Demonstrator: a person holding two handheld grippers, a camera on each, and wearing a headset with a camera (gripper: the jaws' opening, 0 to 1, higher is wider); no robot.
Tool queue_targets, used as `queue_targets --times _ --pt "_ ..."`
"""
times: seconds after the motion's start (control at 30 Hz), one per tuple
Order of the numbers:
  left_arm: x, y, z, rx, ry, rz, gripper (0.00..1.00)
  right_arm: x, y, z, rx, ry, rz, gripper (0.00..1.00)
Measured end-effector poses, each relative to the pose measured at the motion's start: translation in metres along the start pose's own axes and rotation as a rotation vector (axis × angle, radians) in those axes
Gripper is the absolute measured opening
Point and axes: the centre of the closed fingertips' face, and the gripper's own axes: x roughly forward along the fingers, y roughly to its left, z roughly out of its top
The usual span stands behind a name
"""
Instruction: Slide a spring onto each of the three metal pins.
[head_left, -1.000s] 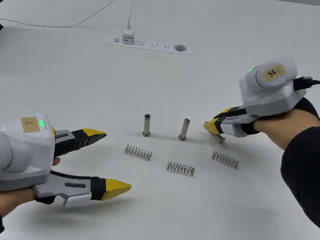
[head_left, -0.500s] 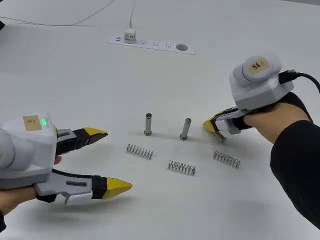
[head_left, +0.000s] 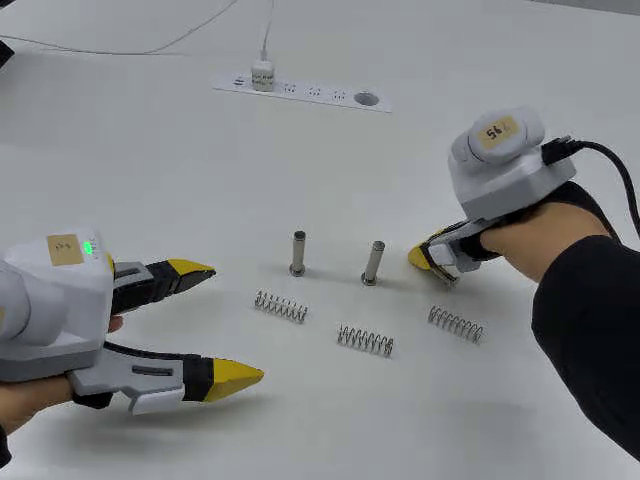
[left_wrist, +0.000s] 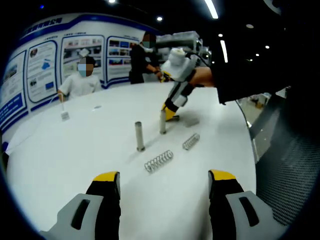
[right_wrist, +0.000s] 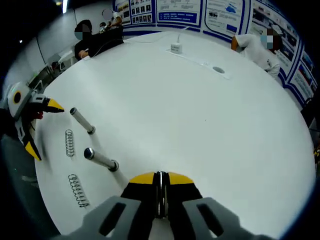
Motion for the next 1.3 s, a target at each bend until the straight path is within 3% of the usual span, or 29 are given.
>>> queue_targets --times 0.2,0.33,0.57,0.73,0.87,1.3 --pt "0.000 0.001 0.000 0.000 0.001 0.000 0.73 0.001 -0.001 0.000 -0.008 0.043 0.001 0.09" --pt "0.001 0.001 0.001 -0.002 -0.002 0.000 0.72 0.001 0.000 -0.001 -0.067 0.087 -0.003 0.09" --pt "0.000 0.001 0.003 0.002 -0.002 0.000 0.72 0.000 0.000 -0.001 -0.062 0.094 0.009 0.09" --pt "0.000 0.002 0.005 0.003 -0.006 0.003 0.71 -0.002 -0.002 -0.002 0.025 0.004 0.022 0.09" --pt "0.000 0.000 0.007 0.018 -0.004 -0.003 0.71 -0.006 -0.004 -0.001 0.022 -0.023 -0.003 0.09" --pt "-0.003 0.006 0.011 0.021 -0.008 0.009 0.71 -0.034 -0.001 0.004 0.048 -0.100 -0.011 0.09"
